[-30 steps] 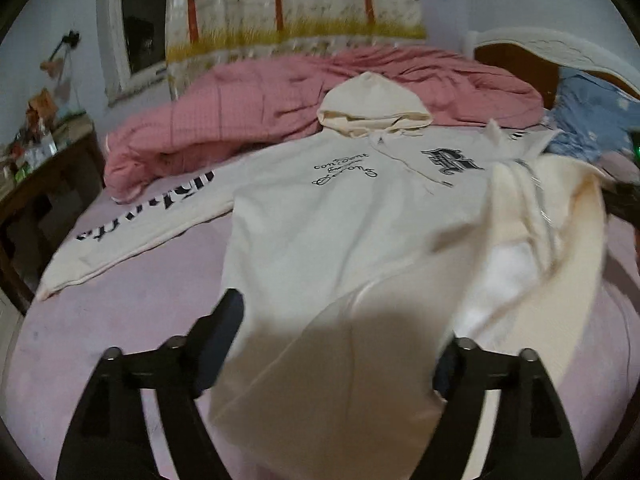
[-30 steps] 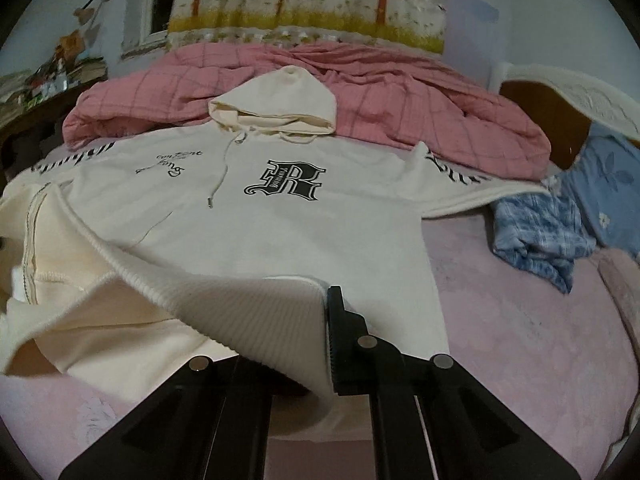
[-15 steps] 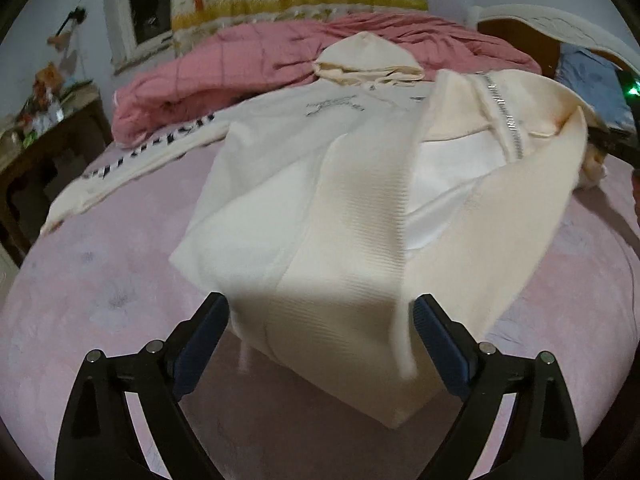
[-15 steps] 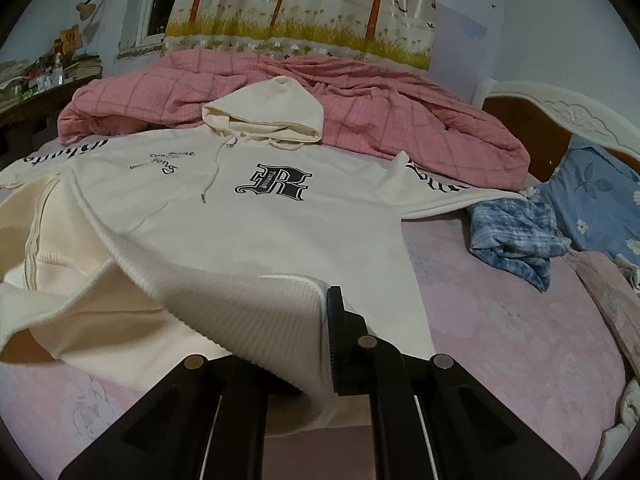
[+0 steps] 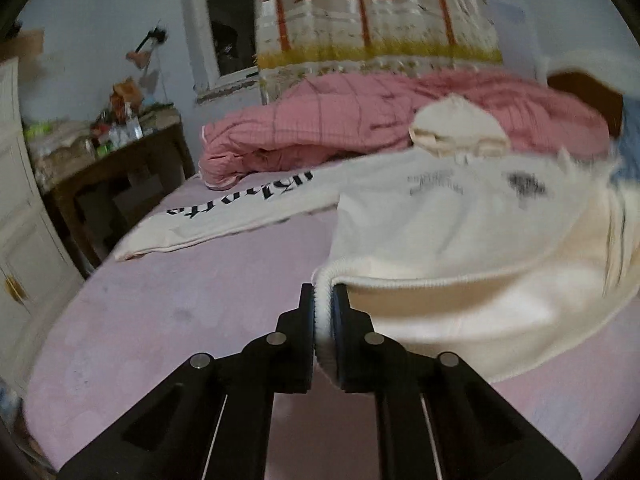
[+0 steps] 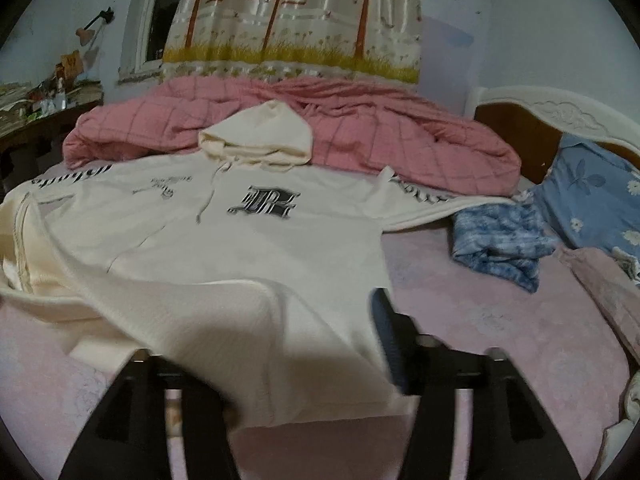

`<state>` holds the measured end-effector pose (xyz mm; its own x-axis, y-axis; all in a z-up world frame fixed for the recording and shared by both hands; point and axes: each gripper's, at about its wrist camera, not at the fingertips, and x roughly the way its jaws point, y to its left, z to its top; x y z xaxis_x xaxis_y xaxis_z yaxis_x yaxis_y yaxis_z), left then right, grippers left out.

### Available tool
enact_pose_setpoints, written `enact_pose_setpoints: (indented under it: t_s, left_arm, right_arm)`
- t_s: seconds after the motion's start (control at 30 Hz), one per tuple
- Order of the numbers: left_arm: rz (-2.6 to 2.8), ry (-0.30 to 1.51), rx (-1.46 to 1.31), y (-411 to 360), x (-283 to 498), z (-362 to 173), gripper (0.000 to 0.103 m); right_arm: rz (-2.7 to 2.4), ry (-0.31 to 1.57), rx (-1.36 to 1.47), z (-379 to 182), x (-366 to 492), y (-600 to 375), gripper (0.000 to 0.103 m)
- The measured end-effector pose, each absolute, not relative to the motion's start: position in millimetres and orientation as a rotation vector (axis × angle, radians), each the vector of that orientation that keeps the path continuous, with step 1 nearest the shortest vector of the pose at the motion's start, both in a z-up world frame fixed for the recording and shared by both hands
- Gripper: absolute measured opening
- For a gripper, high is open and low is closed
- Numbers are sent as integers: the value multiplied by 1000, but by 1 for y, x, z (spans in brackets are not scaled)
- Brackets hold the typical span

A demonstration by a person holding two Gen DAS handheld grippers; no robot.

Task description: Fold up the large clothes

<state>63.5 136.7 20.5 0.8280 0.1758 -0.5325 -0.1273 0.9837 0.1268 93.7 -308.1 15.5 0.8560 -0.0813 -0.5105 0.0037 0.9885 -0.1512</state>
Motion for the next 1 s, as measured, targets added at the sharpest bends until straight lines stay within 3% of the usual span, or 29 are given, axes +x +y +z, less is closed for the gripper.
enact_pose_setpoints:
  t_s: [0.17, 0.4, 0.63, 1.0]
  left_arm:
    - [173, 630, 22, 147, 126, 27, 9]
    - [170, 701, 19, 137, 198, -11, 8]
    - [174, 809, -45, 150, 233, -57, 11]
    - [271, 777, 91, 137, 229, -61, 14]
  right_arm:
    - [-26, 587, -115, 14, 114, -318, 64]
    - [178, 757, -121, -4, 146, -334, 66]
    - [269, 668, -20, 4, 135, -344, 80]
    - [12, 803, -7, -8, 167, -364, 95]
